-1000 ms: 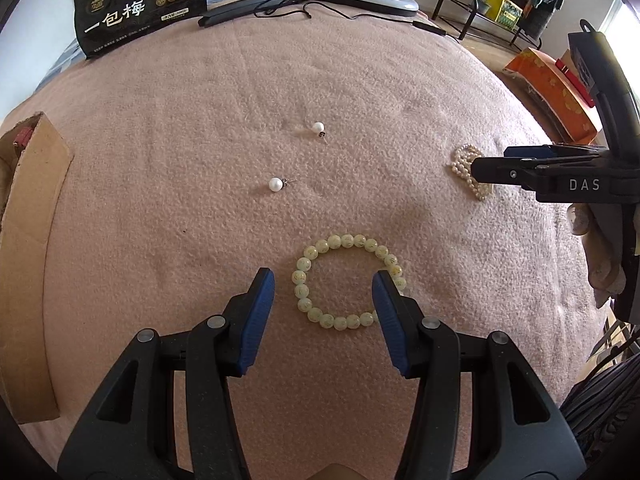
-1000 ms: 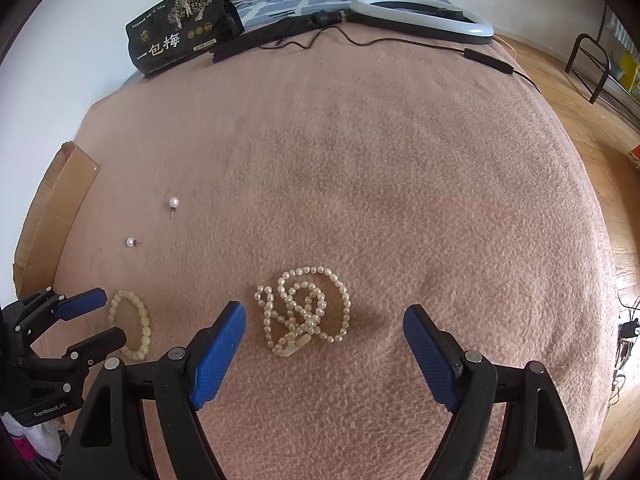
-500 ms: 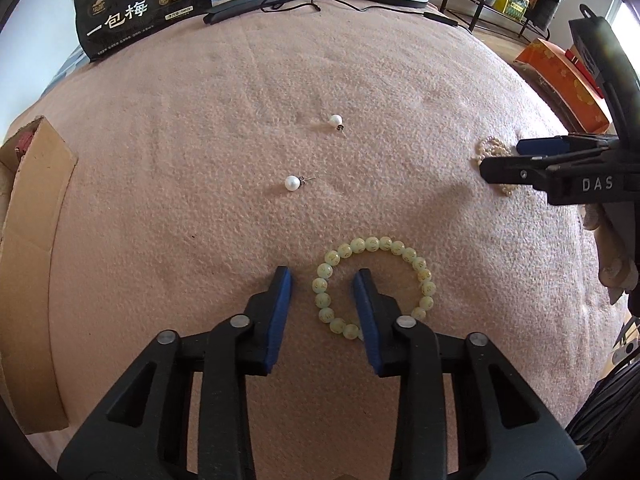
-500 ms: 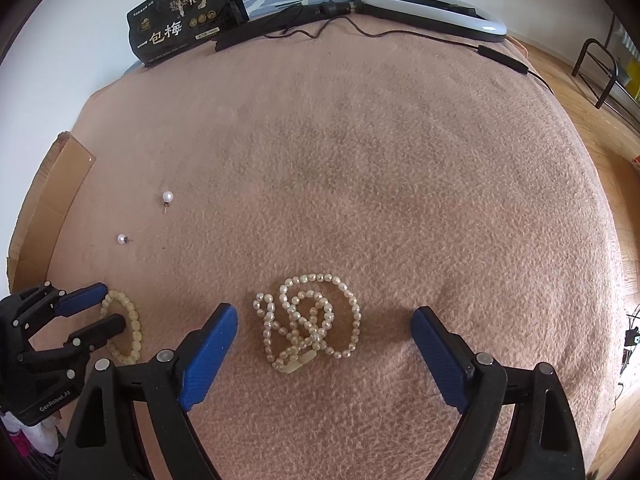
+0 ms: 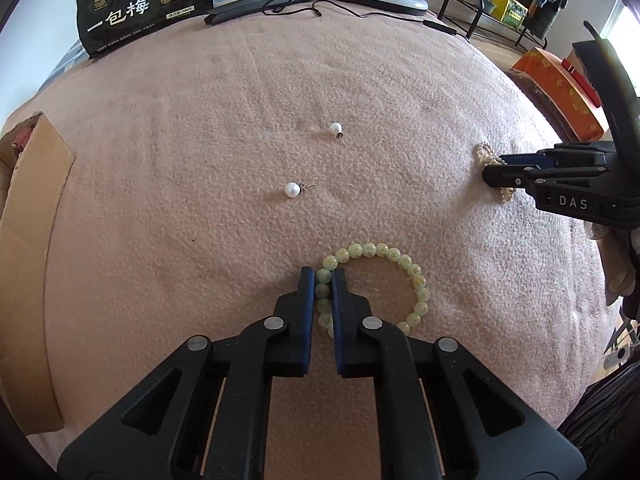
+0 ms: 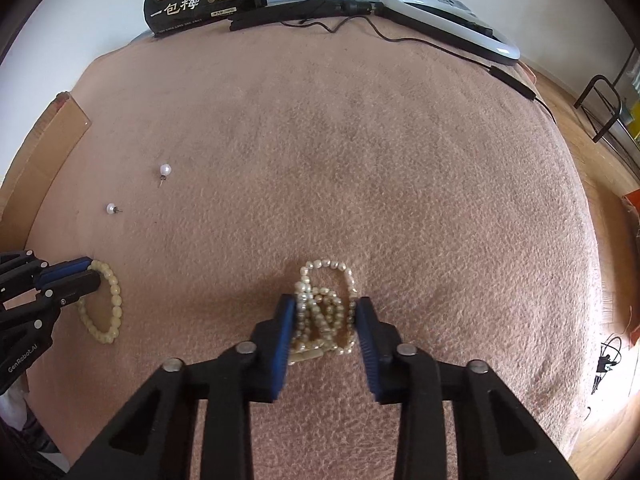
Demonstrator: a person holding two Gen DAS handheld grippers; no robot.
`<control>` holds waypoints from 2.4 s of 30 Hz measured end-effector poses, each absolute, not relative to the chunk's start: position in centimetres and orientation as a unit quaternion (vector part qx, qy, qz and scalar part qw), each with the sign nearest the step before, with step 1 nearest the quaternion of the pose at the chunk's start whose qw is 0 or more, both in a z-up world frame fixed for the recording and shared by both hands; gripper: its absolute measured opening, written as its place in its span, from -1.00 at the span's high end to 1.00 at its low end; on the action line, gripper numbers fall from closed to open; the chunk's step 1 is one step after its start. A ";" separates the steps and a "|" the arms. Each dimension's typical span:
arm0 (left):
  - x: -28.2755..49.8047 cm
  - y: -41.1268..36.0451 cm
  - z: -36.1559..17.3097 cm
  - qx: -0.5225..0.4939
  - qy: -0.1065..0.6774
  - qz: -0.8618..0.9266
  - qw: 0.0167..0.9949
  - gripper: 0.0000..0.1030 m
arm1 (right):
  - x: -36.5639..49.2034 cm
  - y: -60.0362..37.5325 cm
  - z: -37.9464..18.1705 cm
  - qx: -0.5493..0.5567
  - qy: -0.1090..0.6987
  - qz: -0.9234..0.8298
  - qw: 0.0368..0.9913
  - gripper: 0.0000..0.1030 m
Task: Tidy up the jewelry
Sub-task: 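Close the left tool on the jade bracelet while the right tool grasps the pearl necklace, then carry the jade bracelet in the left tool while the right tool carries the pearl necklace to the box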
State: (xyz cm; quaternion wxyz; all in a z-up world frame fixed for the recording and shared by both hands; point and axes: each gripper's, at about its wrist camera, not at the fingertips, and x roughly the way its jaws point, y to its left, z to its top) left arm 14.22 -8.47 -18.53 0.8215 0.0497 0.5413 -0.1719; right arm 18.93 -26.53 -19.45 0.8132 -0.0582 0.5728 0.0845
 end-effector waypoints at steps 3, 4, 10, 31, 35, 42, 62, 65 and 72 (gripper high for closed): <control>13.9 -8.6 -18.2 0.050 0.538 -0.177 0.823 0.88 | 18.8 -26.6 -19.4 -0.058 0.571 0.084 0.814 0.78; 13.8 -8.6 -18.1 0.051 0.536 -0.177 0.824 0.89 | 18.7 -26.6 -19.3 -0.058 0.570 0.083 0.815 0.81; 13.4 -8.4 -16.7 0.037 0.523 -0.185 0.831 0.90 | 18.3 -26.6 -17.9 -0.057 0.554 0.081 0.826 0.89; 12.4 -5.0 -9.9 -0.017 0.458 -0.184 0.870 0.90 | 16.2 -23.2 -10.1 -0.023 0.472 0.122 0.873 0.89; 12.2 -3.5 -8.4 -0.026 0.440 -0.176 0.880 0.90 | 15.9 -21.5 -9.0 -0.022 0.457 0.137 0.879 0.89; 12.3 -0.2 -6.4 -0.054 0.421 -0.157 0.892 0.90 | 15.4 -17.9 -7.4 -0.021 0.435 0.165 0.885 0.89; 10.2 10.5 -4.0 -0.091 0.383 -0.078 0.916 0.90 | 15.1 -6.5 -7.0 -0.038 0.414 0.248 0.875 0.89; 9.8 12.2 -4.0 -0.096 0.381 -0.065 0.917 0.90 | 15.1 -4.8 -7.2 -0.040 0.413 0.259 0.872 0.89; 9.1 15.7 -4.3 -0.112 0.382 -0.037 0.917 0.90 | 15.4 -1.0 -7.8 -0.043 0.413 0.284 0.864 0.89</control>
